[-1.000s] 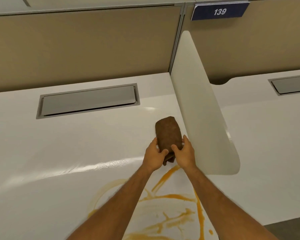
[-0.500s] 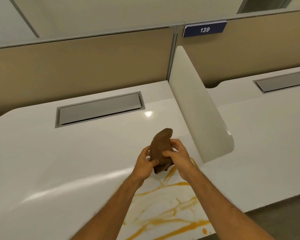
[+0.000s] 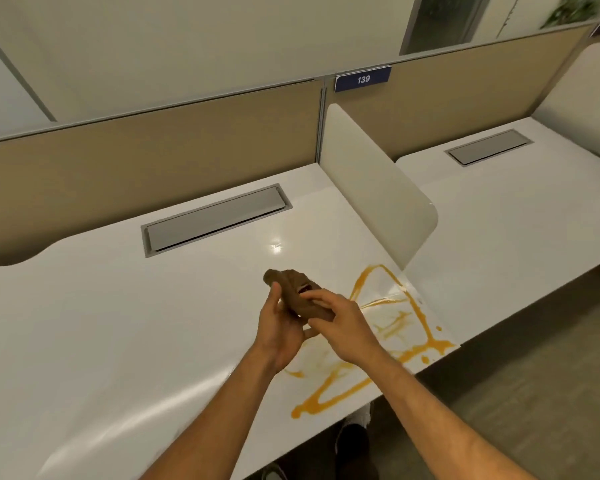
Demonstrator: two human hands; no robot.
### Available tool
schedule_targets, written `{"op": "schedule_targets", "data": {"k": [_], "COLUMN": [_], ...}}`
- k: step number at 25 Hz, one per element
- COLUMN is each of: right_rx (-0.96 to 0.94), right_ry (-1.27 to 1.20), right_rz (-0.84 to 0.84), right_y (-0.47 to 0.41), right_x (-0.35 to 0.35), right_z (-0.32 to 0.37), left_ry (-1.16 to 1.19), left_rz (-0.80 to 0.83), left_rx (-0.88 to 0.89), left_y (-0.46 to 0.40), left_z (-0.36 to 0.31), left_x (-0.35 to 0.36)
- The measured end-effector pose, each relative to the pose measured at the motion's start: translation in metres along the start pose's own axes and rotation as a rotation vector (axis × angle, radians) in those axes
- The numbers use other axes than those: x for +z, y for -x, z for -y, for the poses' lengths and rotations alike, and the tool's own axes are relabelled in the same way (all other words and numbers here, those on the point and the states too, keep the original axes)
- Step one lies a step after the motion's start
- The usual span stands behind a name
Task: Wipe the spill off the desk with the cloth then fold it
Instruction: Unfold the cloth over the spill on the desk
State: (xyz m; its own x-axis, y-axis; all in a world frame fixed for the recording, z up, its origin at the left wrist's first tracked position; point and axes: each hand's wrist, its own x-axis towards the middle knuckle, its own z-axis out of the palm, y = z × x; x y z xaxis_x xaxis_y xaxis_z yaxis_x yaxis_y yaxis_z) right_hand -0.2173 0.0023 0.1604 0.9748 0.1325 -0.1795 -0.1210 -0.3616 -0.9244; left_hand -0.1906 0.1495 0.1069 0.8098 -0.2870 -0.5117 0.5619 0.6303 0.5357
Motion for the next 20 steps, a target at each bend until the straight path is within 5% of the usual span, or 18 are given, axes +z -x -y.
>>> {"op": "schedule_targets", "data": {"k": [3, 8, 15, 20], "right_rx": [0.006, 0.031, 0.026, -0.007], "right_ry": [0.046, -0.063, 0.103, 0.217], "right_rz": [0.062, -0.349, 0.132, 0.151], "right_y": [0.041, 0.070, 0.070, 0.083], "right_x": [0.017, -0.005, -0.029, -0.058], "right_z": [0.000, 0.001, -0.001, -0.014], "left_ry": [0.004, -0.355, -0.744, -0.974], "left_rz": [-0.034, -0.044, 0.118, 0.150], "left_rx": [0.012, -0.033, -0.030, 0.015], "left_y": [0.028, 0.065, 0.103, 0.121], "left_z": [0.008, 0.018, 0.028, 0.031], "left_x": [-0.002, -0.001, 0.024, 0.029]}}
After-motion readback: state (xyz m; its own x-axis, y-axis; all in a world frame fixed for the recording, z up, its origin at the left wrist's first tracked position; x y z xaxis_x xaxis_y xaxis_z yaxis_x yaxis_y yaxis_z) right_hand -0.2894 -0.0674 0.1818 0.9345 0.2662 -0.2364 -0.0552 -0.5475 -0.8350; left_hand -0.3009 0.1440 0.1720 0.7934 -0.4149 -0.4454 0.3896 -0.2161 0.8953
